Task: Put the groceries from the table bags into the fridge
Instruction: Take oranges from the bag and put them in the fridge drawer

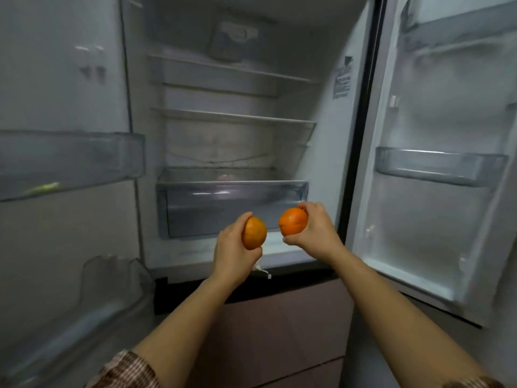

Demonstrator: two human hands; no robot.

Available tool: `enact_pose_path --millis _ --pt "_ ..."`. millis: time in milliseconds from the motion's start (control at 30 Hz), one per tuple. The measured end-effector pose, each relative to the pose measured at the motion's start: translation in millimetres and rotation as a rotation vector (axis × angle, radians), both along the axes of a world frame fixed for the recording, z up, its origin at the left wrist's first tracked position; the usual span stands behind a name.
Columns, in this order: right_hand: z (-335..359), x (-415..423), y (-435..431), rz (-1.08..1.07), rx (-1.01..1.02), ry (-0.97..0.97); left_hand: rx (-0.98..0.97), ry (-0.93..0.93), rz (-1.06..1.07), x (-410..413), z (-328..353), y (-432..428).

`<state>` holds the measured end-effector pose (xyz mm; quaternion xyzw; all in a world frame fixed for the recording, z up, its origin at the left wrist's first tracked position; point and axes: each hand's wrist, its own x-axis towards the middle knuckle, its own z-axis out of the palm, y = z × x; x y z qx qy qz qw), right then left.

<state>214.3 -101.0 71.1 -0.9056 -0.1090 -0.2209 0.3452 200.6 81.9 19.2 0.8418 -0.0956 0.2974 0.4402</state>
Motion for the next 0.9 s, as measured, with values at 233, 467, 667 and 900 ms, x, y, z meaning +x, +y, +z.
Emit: enact_pose_path --millis 233,467,667,900 --pt "13.3 133.3 4.6 0.068 0.001 -0.037 -0.113 -0.057 0.193 113.9 21.4 5.6" --pt "23.5 230.0 28.2 0.191 0.126 -0.11 0.159 -0.097 0.336 186.7 54.8 27.8" --pt "28.3 260.9 42.7 0.199 0.071 -0.13 0.231 -0.026 0.431 214.0 64.7 42.6" --pt "45.4 256.5 33.5 0.204 -0.102 -0.108 0.237 -0.01 0.463 209.5 67.1 39.3"
